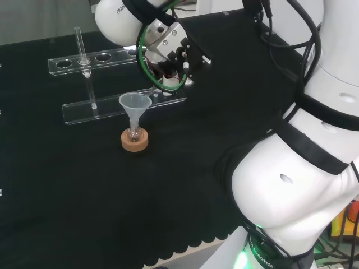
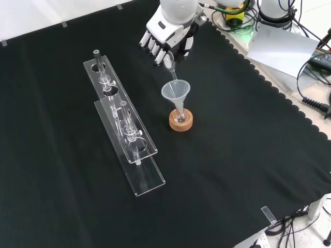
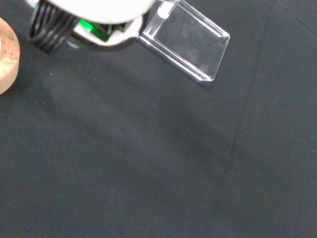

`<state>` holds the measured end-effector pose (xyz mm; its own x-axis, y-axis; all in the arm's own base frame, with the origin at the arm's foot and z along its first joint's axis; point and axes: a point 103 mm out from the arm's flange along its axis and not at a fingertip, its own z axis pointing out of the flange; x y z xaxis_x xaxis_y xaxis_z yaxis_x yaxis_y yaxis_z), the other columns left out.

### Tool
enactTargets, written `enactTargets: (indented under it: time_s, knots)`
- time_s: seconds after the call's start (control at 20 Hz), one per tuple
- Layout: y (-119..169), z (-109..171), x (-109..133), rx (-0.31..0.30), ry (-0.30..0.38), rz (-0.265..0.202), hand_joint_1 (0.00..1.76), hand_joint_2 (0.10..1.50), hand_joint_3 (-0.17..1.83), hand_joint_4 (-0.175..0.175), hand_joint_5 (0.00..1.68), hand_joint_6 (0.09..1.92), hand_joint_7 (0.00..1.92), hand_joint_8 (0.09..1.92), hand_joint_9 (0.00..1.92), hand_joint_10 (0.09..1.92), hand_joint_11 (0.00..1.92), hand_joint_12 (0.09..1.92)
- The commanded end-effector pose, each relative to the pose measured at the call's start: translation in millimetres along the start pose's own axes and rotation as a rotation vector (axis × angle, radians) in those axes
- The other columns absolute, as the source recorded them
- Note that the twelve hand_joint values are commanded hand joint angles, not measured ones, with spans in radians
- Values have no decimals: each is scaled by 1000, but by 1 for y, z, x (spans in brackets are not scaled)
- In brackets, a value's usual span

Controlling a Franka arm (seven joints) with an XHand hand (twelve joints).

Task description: Pour all the NaCl from the weighing funnel into the round-bottom flask.

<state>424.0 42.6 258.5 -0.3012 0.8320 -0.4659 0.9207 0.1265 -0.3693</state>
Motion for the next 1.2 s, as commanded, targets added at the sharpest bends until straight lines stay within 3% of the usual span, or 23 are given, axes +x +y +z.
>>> enactTargets:
  time_s: [0.05,0.7,1.2]
  knots:
    - [2,-6,3,35,-33,4,1104,642,773,175,1179,890,1098,583,1123,377,726,1154]
    - [5,-14,8,77,-93,15,1104,643,770,175,1181,886,1091,584,1125,371,721,1158]
    - [6,-22,10,70,-144,22,1104,644,768,175,1181,883,1079,582,1124,367,715,1161]
